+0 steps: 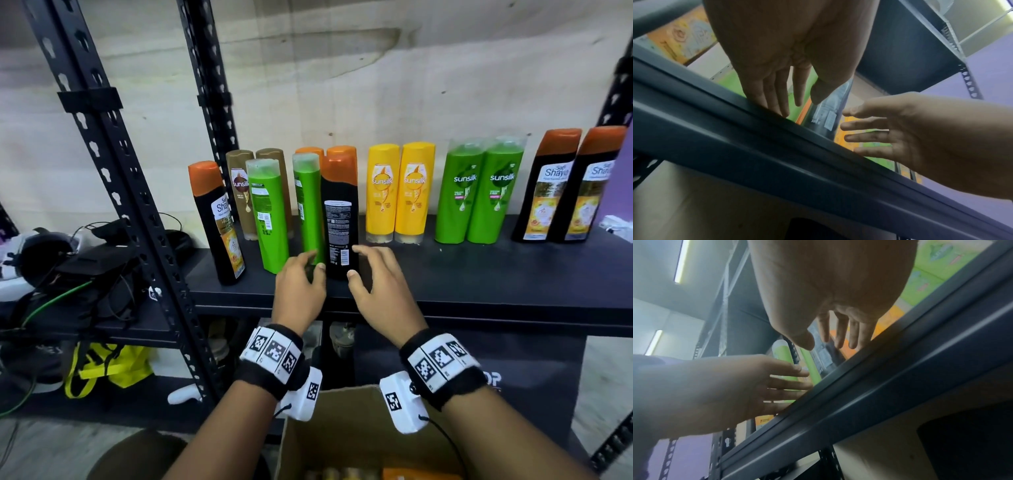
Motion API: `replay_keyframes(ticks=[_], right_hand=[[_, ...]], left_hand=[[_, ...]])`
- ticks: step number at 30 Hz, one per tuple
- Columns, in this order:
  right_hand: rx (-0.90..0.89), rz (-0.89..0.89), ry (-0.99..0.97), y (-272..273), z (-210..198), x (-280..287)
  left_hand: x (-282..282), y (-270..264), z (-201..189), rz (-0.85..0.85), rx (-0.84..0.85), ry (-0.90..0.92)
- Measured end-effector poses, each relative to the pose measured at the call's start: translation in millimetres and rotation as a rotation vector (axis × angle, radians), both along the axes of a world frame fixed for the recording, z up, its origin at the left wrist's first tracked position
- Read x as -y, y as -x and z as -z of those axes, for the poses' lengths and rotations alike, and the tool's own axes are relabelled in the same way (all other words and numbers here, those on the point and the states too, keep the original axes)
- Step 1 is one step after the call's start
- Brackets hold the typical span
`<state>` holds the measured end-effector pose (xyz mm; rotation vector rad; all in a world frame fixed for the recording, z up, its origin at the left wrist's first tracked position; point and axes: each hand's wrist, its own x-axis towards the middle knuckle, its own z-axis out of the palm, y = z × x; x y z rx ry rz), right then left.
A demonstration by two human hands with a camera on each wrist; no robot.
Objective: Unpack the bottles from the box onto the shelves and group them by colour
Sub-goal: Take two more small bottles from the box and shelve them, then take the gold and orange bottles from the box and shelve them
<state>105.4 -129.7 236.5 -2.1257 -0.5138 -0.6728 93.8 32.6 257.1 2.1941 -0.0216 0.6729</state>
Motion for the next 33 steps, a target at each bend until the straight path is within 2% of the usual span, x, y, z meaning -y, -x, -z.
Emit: replay_keyframes(ticks=[5,8,10,14,16,27,30,33], right_hand=[[0.189,-0.004,0.188,32,-1,19],[0.110,-0.051,0.330,46,9,33],[-0.024,-0.041,0.431,53,21,42],[-0.300,-0.089,0.546,64,53,55],[-0.411,-0.106,0.606,71,71,57],[-0.898,-0.141,0.751,102,191,68],[-0.976,-0.149,0.760,107,223,76],[-1.032,-0.166,0.775,111,247,85]], left_hand=[[13,31,11,0.030,0.163,0.001],[21,42,29,0.057,0.105,-0.055],[24,47,44,0.053,0.009,-0.113],[28,52,78,0.109,-0.356,-0.174],[30,55,99,0.110,-0.476,-0.184],[39,67,223,0.154,-0.874,-0.422],[40,72,254,0.218,-0.993,-0.542],[42,76,283,0.308,-1.033,-0.570]])
